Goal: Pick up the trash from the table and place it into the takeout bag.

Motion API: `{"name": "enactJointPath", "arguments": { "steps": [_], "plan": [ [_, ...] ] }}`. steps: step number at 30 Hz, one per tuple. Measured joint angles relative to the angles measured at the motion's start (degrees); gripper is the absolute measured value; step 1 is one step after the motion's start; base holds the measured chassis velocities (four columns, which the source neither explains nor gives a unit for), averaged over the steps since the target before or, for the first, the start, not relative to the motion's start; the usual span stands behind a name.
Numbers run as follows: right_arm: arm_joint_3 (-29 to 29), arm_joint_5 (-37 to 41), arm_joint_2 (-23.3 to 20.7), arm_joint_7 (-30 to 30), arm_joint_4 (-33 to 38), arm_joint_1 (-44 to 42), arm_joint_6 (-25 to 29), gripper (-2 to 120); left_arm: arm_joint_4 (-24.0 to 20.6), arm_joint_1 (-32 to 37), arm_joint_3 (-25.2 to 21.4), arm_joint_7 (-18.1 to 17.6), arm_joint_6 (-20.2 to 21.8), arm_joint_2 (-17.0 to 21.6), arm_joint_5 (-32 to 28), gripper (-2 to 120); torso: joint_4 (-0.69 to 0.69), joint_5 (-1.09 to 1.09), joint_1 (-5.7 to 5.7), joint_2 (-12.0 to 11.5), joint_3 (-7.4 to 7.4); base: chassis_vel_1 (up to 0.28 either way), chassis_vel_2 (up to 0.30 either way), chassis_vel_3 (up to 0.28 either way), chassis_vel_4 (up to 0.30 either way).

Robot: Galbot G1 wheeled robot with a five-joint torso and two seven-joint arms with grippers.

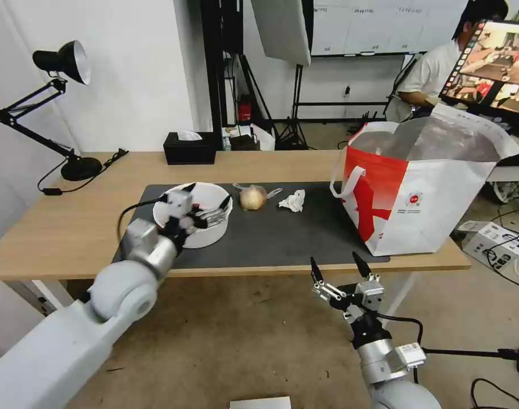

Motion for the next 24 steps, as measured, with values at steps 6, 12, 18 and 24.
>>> {"name": "enactJointPath", "arguments": {
  "steps": [6, 12, 18, 24],
  "plan": [
    [0.62, 0.41, -1.55, -0.04, -1.47, 0.58, 0.98, 100, -1.44, 19.13, -13.19, 3.92, -6.07, -8.78, 9.71, 100, 0.01, -0.02, 0.00, 0.00, 0.00, 0.000, 0.000, 0.000, 0.000],
    [0.76, 0.97, -2.00, -1.07, -3.66, 0.52, 2.39, 100, -1.01, 27.41, -16.61, 6.19, -10.90, -15.08, 15.45, 100, 0.02, 0.00, 0.00, 0.00, 0.00, 0.000, 0.000, 0.000, 0.000],
    [1.22, 2.72, -2.92, -3.72, -6.76, -0.19, 3.19, 100, 1.84, 30.99, -19.18, 7.84, -13.43, -19.25, 18.49, 100, 0.00, -0.01, 0.00, 0.00, 0.00, 0.000, 0.000, 0.000, 0.000],
    [1.40, 2.68, -3.20, -5.51, -7.66, -1.13, 3.17, 100, 2.72, 33.85, -19.80, 8.81, -14.53, -21.34, 18.59, 100, 0.00, -0.01, 0.01, 0.00, 0.00, 0.000, 0.000, 0.000, 0.000]
  ]
}}
